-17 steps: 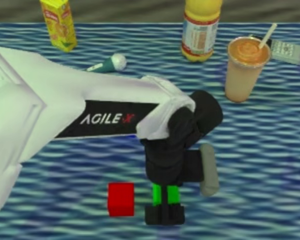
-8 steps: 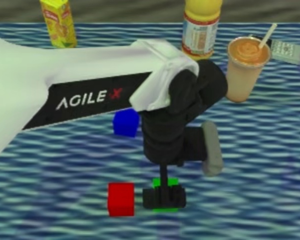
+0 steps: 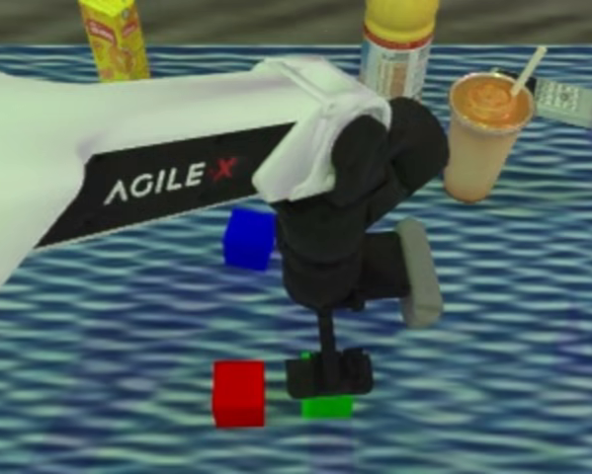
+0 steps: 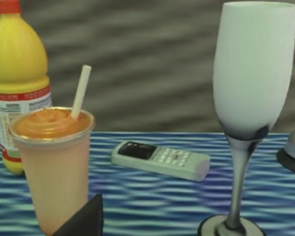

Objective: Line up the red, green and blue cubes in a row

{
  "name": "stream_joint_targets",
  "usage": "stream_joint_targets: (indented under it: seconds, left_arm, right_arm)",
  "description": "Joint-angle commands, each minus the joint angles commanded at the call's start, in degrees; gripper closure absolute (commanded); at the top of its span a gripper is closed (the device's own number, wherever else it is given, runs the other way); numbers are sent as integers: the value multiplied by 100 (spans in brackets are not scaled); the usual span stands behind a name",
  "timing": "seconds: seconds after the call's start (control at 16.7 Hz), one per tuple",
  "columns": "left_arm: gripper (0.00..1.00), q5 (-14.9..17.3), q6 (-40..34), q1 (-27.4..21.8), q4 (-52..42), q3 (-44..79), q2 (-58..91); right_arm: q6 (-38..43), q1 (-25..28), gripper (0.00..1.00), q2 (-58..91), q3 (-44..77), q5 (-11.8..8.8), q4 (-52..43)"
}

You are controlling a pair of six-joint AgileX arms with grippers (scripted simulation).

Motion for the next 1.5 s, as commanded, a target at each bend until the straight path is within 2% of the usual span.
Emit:
stream_joint_targets:
  seconds: [0.24,0.66,0.84,1.02,1.32,1.5]
  left_arm:
    - [0,3,-1030,402,-243,702,497]
    - [0,36,-3920,1467,-820,2306,1644]
    - [0,31,-4877,1864,-976,2866,1984]
    - [0,23,-5289,2078,-1035,3158,2133]
    - [0,22,-5301,2066,-1010,3138,2121]
    - [0,23,-5310,2088,-608,2812,2227]
  right_arm:
    - [0,0,0,0,0,0,0]
    - [0,0,0,0,0,0,0]
    - [0,0,0,0,0,0,0]
    - [0,0,0,0,0,0,0]
    - [0,0,0,0,0,0,0]
    - [0,0,0,0,0,0,0]
